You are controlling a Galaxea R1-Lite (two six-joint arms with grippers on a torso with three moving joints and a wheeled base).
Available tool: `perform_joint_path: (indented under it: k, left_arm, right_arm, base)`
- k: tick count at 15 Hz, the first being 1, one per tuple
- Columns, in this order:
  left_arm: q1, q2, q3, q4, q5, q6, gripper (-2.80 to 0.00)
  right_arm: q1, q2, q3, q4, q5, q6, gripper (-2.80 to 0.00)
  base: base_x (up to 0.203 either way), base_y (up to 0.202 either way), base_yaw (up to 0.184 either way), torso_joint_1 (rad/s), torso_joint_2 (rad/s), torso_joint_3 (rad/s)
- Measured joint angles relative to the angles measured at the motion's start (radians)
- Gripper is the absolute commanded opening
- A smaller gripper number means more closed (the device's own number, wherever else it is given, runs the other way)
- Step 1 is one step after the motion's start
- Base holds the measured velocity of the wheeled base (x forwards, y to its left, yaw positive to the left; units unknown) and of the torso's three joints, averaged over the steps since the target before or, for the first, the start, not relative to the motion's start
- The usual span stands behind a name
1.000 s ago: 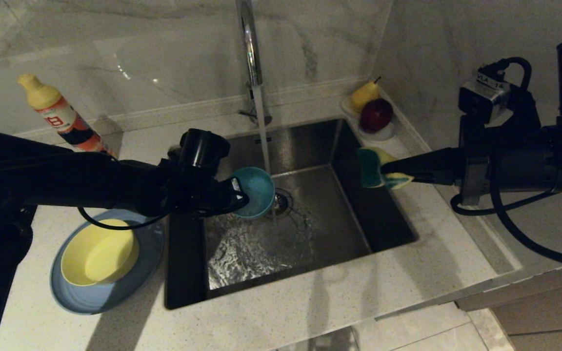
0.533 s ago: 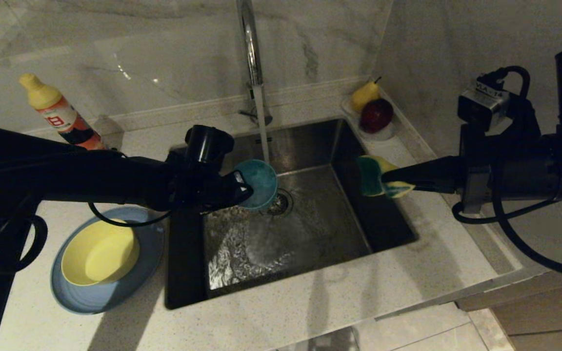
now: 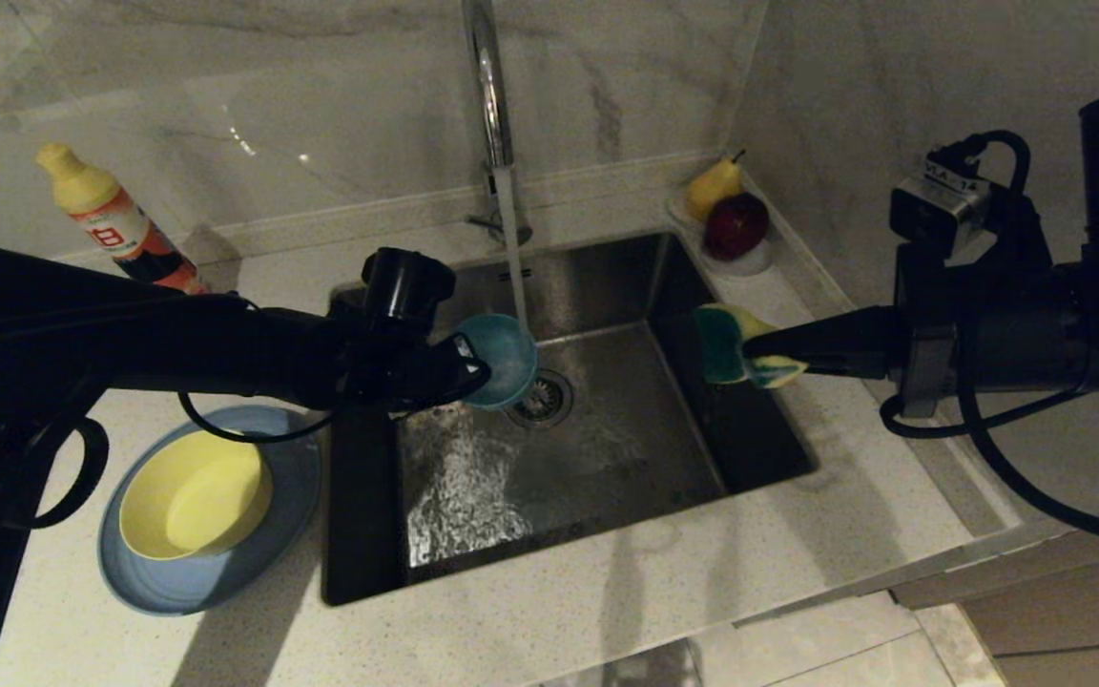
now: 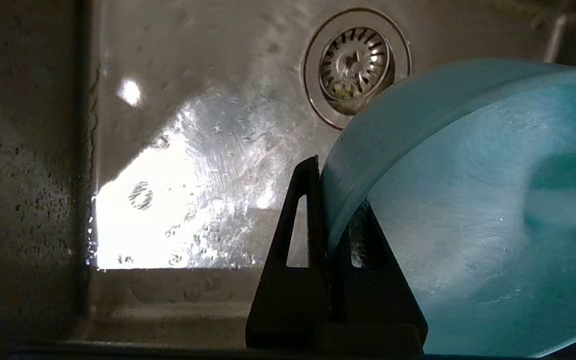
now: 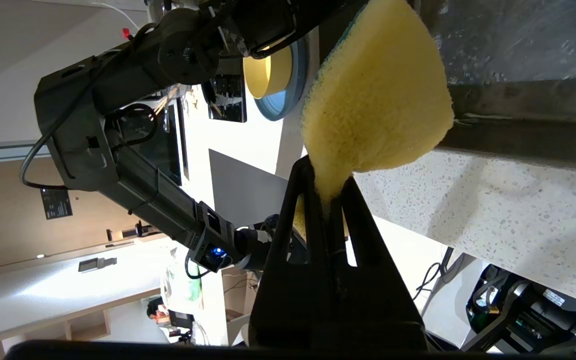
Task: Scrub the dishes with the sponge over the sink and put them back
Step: Rinse the bowl
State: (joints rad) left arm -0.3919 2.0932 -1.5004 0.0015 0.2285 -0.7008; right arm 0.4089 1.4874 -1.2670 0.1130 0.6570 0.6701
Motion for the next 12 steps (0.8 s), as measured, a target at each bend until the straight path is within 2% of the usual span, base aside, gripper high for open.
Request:
perform_joint_path:
  k: [5, 9, 12]
  left_arm:
    - [0.0, -0.004, 0.007, 0.002, -0.002, -0.01, -2.8]
    - [-0.01, -0.025, 0.036, 0.038, -0.011, 0.014, -2.8]
    - [-0.014, -0.054, 0.073, 0.046, -0.051, 0.039, -2.8]
  right_arm:
    - [0.0, -0.002, 0.004, 0.0, 0.0, 0.0, -2.8]
    - [-0.001, -0.003, 0.007, 0.0, 0.0, 0.0, -2.8]
    - [-0.001, -0.004, 0.011, 0.0, 0.0, 0.001, -2.8]
  base:
    - [0.0, 0.0, 0.0, 0.0, 0.0, 0.0]
    - [0.0, 0.0, 0.0, 0.0, 0.0, 0.0]
    - [0.0, 0.0, 0.0, 0.0, 0.0, 0.0]
